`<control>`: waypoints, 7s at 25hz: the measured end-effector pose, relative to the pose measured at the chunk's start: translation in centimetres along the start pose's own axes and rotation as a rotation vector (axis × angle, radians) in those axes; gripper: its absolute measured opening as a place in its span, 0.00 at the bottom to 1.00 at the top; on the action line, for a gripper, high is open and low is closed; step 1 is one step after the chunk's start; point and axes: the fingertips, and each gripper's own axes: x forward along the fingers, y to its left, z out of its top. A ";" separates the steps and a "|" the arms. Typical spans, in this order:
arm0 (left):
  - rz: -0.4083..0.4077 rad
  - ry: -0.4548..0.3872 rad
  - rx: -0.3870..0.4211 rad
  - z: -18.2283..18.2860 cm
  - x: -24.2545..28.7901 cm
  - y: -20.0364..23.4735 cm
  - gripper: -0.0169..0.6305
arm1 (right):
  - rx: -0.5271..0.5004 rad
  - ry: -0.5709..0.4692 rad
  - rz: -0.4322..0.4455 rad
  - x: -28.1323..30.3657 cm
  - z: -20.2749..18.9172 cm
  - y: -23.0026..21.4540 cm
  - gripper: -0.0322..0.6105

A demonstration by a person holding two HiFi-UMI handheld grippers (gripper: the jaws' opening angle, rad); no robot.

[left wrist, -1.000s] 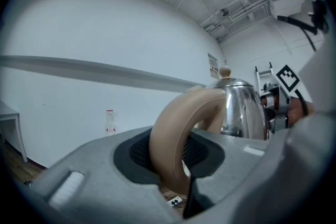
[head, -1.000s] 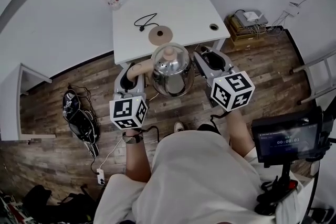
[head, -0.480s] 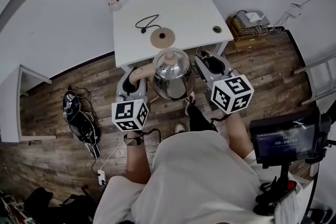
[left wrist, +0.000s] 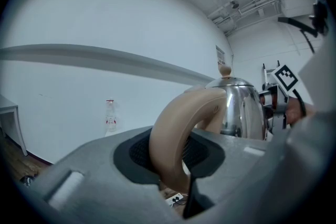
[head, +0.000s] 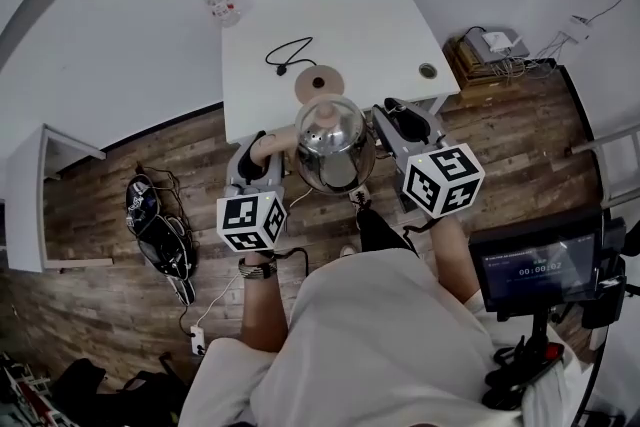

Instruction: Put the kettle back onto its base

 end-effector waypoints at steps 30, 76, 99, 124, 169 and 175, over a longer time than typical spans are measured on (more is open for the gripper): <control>0.082 0.131 -0.069 -5.0 19.8 8.6 0.18 | 0.037 0.169 0.079 21.1 -2.1 -12.4 0.19; 0.233 0.190 -0.065 -15.2 26.8 14.0 0.18 | 0.016 0.324 0.167 32.0 -12.9 -17.6 0.22; 0.236 0.215 -0.097 -16.7 27.1 13.9 0.18 | 0.020 0.326 0.157 32.1 -13.1 -17.6 0.21; 0.246 0.212 -0.150 -18.3 24.4 13.6 0.33 | 0.035 0.355 0.078 28.4 -15.1 -19.1 0.30; -0.016 -0.033 0.299 -1.7 -1.6 -4.2 0.05 | -0.446 -0.052 0.021 -1.0 -0.8 3.5 0.05; -0.005 -0.087 0.332 1.0 -4.8 -5.5 0.05 | -0.440 -0.117 0.010 -5.1 1.6 4.9 0.05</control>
